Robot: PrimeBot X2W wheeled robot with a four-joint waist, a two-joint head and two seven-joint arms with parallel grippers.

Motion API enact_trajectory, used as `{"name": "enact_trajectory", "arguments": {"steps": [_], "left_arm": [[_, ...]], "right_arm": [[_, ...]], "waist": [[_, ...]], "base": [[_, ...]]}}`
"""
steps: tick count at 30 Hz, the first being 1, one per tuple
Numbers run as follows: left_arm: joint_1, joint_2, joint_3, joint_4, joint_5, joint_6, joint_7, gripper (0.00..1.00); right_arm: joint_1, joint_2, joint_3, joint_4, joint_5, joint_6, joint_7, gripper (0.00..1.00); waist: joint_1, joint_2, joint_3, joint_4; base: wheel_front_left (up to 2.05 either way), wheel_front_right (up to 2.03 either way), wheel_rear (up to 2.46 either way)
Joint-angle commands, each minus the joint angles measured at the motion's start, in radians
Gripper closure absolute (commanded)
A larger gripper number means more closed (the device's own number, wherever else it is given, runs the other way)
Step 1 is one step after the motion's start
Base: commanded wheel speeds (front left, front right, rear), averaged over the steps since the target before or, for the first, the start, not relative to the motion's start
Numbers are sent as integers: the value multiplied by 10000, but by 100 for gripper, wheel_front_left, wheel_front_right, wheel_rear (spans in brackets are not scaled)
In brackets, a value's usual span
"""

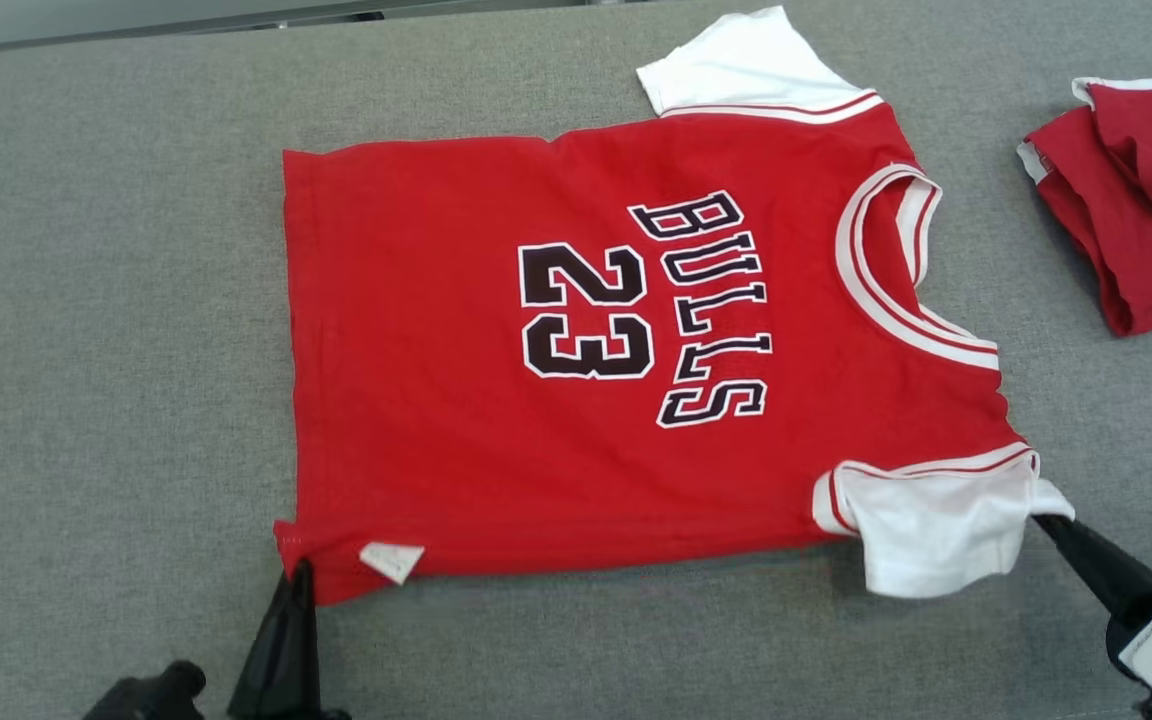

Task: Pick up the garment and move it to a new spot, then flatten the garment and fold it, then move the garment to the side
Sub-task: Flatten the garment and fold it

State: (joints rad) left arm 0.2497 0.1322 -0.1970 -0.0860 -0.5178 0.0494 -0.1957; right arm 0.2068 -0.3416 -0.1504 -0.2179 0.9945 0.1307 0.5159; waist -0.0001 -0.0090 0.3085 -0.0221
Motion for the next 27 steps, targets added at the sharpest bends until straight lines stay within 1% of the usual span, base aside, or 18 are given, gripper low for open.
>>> {"name": "enact_trajectory", "arguments": {"steps": [1, 7, 10, 11, 12, 14, 16, 20, 22, 23, 24, 25, 26, 27], "left_arm": [[-366, 188, 25, -386, 18, 145, 432, 100], [-812, 784, 125, -1806, -173, 615, 2475, 100], [-1282, 1068, 285, -2018, -163, 811, 3184, 100], [-1525, 1077, 297, -1993, -182, 860, 3367, 100], [-1791, 1092, 233, -1896, -247, 820, 3555, 100], [-2471, 1230, 97, -1545, 1, 774, 3812, 100], [-3056, 1140, -83, -1017, 44, 818, 4050, 100], [-4076, 1060, -228, 137, 269, 895, 4294, 100], [-4502, 1040, -247, 624, 376, 919, 4218, 100], [-4668, 1056, -296, 860, 451, 904, 4201, 100], [-4804, 1023, -312, 1061, 481, 930, 4165, 92], [-4918, 974, -333, 1253, 489, 936, 4153, 73], [-5007, 942, -344, 1433, 520, 970, 4134, 51], [-5082, 924, -344, 1549, 531, 1004, 4111, 0]], "right_arm": [[-409, 122, -191, -79, 186, 0, 238, 100], [-1930, 499, -653, 163, 278, 0, 1570, 100], [-2805, 734, -733, 555, -133, 0, 2169, 100], [-3081, 810, -755, 716, -300, 0, 2322, 100], [-3338, 906, -814, 858, -475, 0, 2426, 100], [-3790, 1122, -988, 1183, -709, 0, 2601, 100], [-4204, 1292, -1153, 1475, -1047, 0, 2715, 100], [-4836, 1601, -1078, 1938, -1779, 0, 2857, 100], [-5065, 1695, -936, 2087, -2046, 1, 2912, 100], [-5156, 1702, -904, 2134, -2232, 1, 2830, 79], [-5234, 1679, -869, 2170, -2416, 1, 2717, 52], [-5285, 1665, -812, 2193, -2547, 1, 2600, 0], [-5355, 1627, -752, 2170, -2653, 1, 2428, 0], [-5422, 1581, -767, 2158, -2774, 1, 2192, 0]], "waist": [[1, 90, 103, -1], [1, 90, 306, -118], [1, 90, 428, -160], [1, 90, 469, -139], [1, 90, 516, -95], [1, 90, 575, 29], [1, 90, 635, 85], [1, 90, 694, 96], [1, 90, 706, 86], [1, 90, 695, 83], [1, 90, 689, 83], [1, 90, 681, 86], [1, 90, 652, 88], [1, 90, 618, 83]], "base": [[0, 0, 0], [0, 0, 0], [0, 0, 0], [0, 0, 0], [0, 0, 0], [0, 0, 0], [0, 0, 0], [0, 0, 0], [0, 0, 0], [0, 0, 0], [0, 0, 0], [0, 0, 0], [0, 0, 0], [0, 0, 0]]}}
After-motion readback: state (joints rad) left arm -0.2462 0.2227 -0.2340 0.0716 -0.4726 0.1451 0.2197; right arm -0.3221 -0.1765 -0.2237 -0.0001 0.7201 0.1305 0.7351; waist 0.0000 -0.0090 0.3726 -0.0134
